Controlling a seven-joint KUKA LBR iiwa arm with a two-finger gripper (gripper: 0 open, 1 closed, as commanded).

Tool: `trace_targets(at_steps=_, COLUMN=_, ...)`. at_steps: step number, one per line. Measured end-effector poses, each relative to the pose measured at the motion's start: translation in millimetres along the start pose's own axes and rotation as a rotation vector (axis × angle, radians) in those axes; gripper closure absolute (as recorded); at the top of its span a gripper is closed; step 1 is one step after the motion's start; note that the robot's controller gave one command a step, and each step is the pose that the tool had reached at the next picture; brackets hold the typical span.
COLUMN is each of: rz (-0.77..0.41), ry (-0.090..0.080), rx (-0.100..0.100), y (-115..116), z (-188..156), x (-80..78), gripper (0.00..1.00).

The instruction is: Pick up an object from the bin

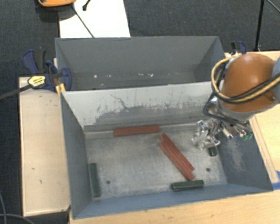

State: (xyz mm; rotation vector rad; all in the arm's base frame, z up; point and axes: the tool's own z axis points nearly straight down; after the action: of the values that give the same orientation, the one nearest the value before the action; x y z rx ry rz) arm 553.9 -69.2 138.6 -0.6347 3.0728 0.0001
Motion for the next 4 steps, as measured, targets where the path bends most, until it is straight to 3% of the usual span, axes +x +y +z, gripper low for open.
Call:
trace_targets(at_steps=1, rz=-0.018, ry=0.002, rx=0.002, y=-24, z=-2, x=-13.4, gripper=1.0)
trace_targets(at_steps=2, rz=-0.027, ry=-0.001, rx=0.002, y=-25, z=-2, x=-18.7, gripper=1.0)
trace_targets(at_steps=3, rz=0.01, ry=0.001, rx=-0.001, y=-44, z=25, x=-16.8, gripper=0.0)
trace_targets(at_steps=4, rz=0.012, ry=0.001, rx=-0.001, y=-44, z=25, x=-16.9, gripper=0.0)
